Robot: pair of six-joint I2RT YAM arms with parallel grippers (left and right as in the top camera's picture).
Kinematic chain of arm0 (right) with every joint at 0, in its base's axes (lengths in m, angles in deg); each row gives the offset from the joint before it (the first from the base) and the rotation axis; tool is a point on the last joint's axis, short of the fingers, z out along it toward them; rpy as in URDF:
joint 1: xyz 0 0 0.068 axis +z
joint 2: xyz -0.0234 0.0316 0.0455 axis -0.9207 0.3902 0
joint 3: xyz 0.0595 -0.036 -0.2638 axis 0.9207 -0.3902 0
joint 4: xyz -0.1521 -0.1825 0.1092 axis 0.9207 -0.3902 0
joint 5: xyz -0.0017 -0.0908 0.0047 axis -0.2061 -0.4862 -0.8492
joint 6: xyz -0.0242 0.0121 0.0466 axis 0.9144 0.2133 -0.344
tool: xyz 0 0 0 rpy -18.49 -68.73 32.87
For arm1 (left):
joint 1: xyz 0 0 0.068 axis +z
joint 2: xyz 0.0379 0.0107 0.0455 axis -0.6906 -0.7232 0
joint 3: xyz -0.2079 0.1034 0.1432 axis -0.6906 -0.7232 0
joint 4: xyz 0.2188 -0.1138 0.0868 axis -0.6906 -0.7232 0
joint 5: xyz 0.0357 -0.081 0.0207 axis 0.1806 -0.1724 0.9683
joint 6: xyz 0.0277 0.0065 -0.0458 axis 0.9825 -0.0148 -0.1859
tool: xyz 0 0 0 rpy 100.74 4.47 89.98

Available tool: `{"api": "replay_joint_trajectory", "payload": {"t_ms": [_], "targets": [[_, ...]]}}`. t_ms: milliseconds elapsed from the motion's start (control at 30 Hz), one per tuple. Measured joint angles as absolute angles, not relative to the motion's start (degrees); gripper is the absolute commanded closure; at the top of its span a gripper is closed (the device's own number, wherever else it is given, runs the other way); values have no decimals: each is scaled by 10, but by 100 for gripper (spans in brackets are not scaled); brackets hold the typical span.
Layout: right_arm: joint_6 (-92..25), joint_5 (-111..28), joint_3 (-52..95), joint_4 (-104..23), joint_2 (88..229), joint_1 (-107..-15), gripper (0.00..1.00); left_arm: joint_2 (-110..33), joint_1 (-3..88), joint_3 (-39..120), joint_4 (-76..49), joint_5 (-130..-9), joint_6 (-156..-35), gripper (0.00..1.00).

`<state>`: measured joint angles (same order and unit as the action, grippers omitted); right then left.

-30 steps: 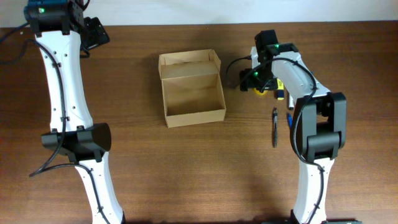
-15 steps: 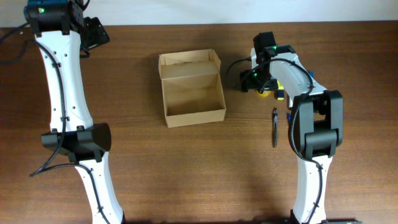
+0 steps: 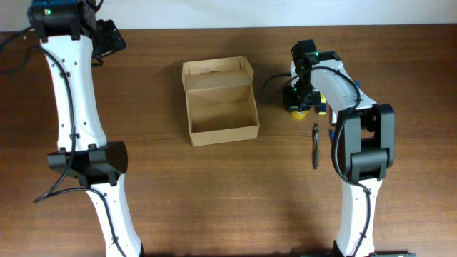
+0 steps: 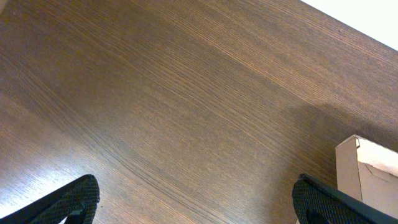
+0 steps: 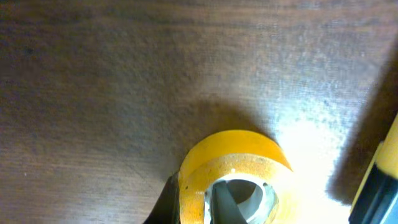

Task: Pack container
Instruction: 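Carry the tape roll into the box and release it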

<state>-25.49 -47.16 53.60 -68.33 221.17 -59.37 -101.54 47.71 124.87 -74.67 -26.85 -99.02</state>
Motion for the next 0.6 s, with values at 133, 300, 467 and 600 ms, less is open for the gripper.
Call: {"api": "replay_joint_trajectory", "payload": {"t_ms": [133, 300, 467, 600], "targets": [[-262, -472, 537, -690, 2212, -594, 96, -1015, 477, 1249, -747, -268, -990, 0], [-268, -471, 550, -726, 2212, -594, 96, -1015, 477, 1249, -747, -268, -990, 0], [-271, -470, 648, -792, 2209, -591, 96, -1015, 477, 1249, -747, -268, -990, 0], [-268, -469, 758, -840, 2190, -574, 96, -1015, 477, 1248, -747, -268, -990, 0]]}}
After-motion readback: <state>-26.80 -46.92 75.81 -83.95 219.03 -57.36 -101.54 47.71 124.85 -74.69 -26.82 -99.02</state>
